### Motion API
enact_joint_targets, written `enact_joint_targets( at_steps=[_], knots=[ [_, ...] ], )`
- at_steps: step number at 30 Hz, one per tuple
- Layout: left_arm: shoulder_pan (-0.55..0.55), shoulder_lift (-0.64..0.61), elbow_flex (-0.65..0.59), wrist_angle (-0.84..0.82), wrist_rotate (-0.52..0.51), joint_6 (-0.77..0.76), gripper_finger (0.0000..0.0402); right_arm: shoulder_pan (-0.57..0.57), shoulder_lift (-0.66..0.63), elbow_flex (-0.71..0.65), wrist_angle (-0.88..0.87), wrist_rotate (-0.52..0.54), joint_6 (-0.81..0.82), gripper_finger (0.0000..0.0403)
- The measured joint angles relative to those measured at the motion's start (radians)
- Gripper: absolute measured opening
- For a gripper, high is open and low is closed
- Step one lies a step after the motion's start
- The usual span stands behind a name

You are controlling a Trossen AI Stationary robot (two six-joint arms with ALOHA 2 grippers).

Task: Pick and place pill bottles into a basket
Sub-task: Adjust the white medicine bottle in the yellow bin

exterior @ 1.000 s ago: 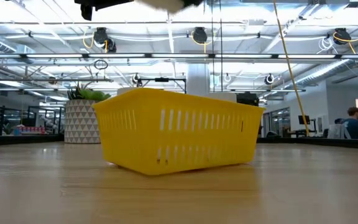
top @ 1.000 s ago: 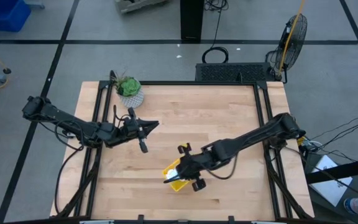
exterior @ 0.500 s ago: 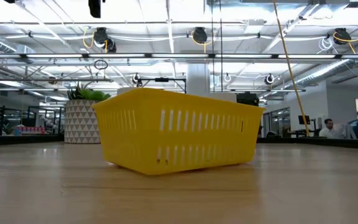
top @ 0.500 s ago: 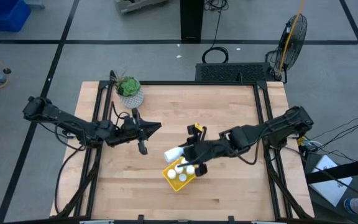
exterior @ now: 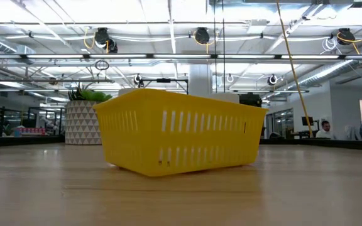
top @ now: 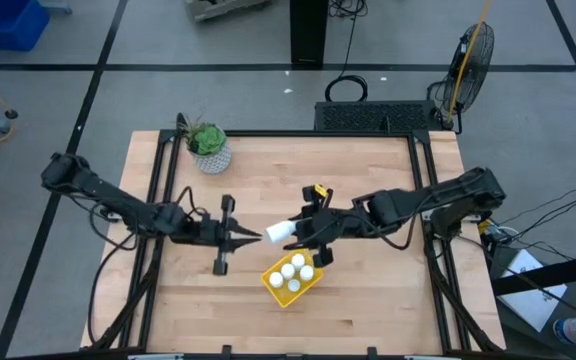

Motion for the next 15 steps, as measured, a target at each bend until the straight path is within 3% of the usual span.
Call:
enact_joint_targets(
  at_steps=[8, 15],
  knots=[
    [-0.052, 0.000, 0.000, -0.024, -0.098, 0.010, 0.0056, -0.015, -0.014, 0.000, 0.025, 0.000, -0.007, 0.0113],
    [-0.038, 0.000, 0.000, -0.030, -0.099, -0.053, 0.0136, -0.017, -0.013, 0.000, 0.026, 0.000, -0.004, 0.0113]
  ],
)
